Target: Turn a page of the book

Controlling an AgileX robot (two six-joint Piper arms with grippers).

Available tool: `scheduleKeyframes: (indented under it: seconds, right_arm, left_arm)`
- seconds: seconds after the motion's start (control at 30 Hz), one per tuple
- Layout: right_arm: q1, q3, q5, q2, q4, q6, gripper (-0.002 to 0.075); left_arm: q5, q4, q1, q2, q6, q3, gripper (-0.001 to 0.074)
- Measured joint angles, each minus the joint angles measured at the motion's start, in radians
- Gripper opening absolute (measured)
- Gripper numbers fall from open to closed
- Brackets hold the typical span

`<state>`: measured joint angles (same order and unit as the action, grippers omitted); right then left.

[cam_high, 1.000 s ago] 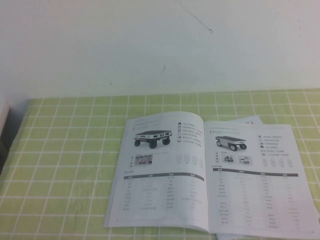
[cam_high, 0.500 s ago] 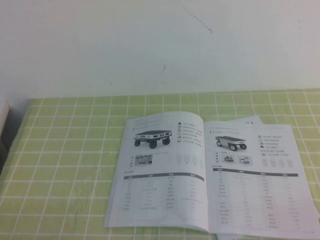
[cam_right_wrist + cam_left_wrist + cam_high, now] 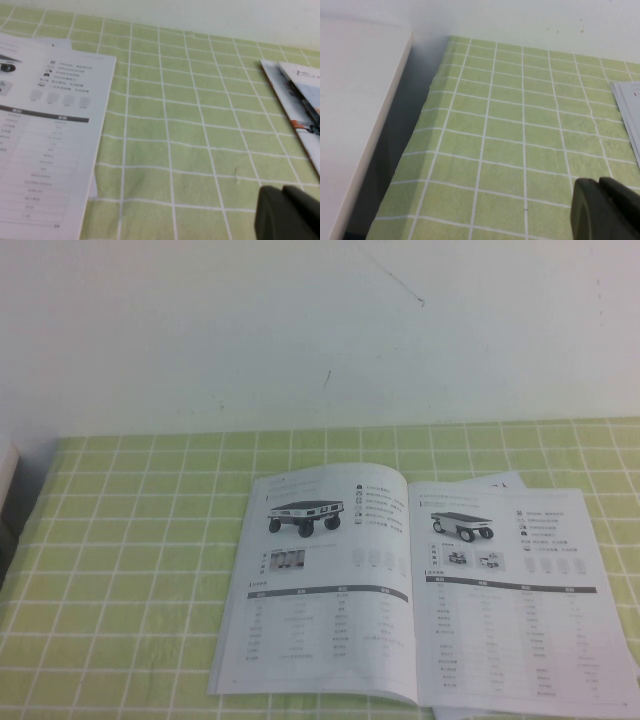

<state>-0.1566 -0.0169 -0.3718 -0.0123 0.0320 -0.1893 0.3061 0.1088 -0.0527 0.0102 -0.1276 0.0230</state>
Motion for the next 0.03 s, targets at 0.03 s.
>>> scheduleKeyframes:
  seconds: [0.03]
  right_arm:
    - [0.0, 0.0, 0.0, 0.0, 0.0, 0.0, -0.0003]
  left_arm:
    - [0.0, 0.0, 0.0, 0.0, 0.0, 0.0, -0.0004]
